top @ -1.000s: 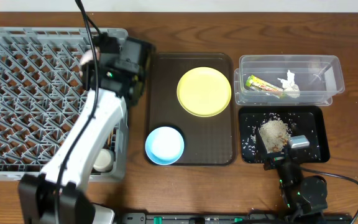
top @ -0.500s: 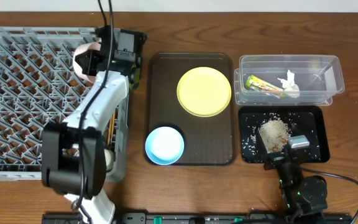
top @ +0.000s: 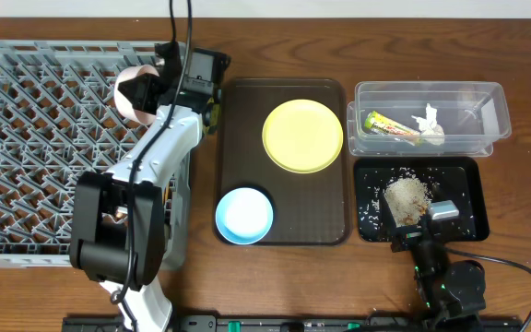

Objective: Sort waste into correct bins and load items into the dishwasher
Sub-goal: 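Carry the white bowl left and set it upright in the rack, then reach left gripper to the light-blue bowl and grasp its rim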

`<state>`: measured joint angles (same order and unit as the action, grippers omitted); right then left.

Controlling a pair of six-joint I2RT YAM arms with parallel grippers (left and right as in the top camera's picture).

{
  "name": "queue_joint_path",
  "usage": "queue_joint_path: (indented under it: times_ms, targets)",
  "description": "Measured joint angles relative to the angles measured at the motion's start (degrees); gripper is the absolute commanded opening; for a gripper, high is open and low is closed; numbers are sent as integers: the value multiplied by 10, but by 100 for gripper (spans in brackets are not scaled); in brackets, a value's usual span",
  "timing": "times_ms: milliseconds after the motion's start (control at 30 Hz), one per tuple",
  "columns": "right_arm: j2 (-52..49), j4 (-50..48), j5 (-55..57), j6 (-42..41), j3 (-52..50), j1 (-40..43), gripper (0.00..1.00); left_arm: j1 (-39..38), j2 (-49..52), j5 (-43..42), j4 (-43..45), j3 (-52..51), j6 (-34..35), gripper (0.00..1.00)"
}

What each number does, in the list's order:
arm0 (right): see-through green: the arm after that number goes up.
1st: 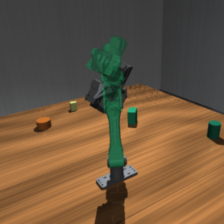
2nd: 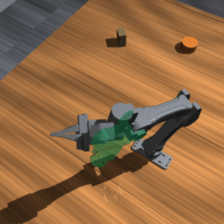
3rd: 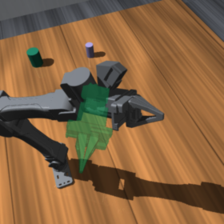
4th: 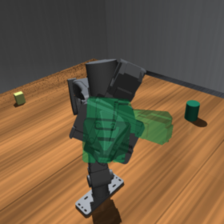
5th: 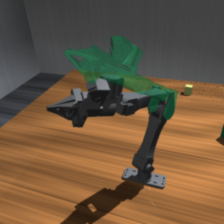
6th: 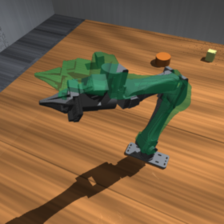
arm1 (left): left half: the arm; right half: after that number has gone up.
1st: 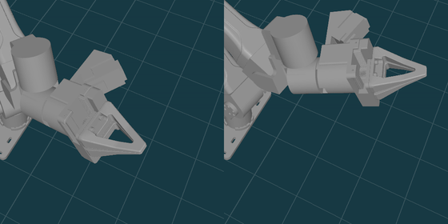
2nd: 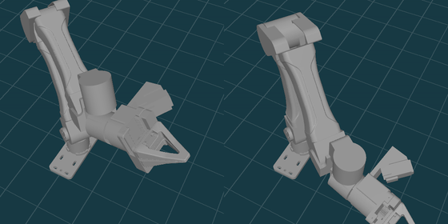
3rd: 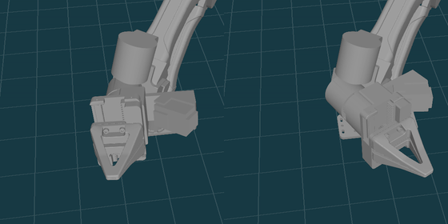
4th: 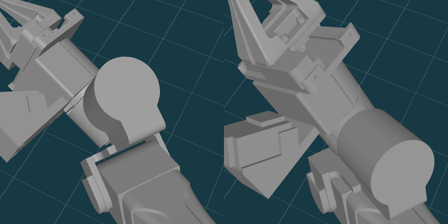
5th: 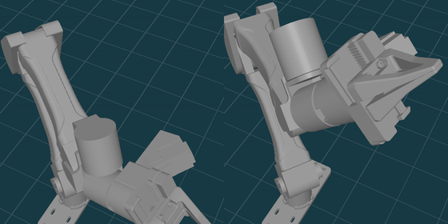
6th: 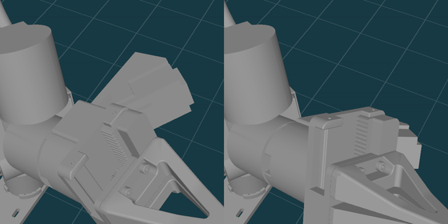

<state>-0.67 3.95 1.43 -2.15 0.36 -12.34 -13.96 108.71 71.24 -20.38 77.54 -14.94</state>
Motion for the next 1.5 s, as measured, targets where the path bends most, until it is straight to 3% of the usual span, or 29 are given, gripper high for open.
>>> queue_joint_path:
  times_ms: [400,633,700,800,933,1033,1167,1500]
  targets:
    - [0,0,0,0,0,0,99,28,7,11,0,0,-4,6]
    - [0,0,0,0,0,0,99,6,7,11,-1,0,-3,11]
    - [0,0,0,0,0,0,99,-8,7,10,-2,0,-4,16]
    - [0,0,0,0,0,0,99,-25,7,8,-7,0,-6,32]
    - [0,0,0,0,0,0,99,-31,7,8,-38,-1,4,64]
    - [0,0,0,0,0,0,99,-33,7,6,-81,-3,32,71]
    - [0,0,0,0,0,0,99,-65,-5,-76,-153,-3,74,71]
    - [0,0,0,0,0,0,99,-173,-96,-413,-247,-4,169,67]
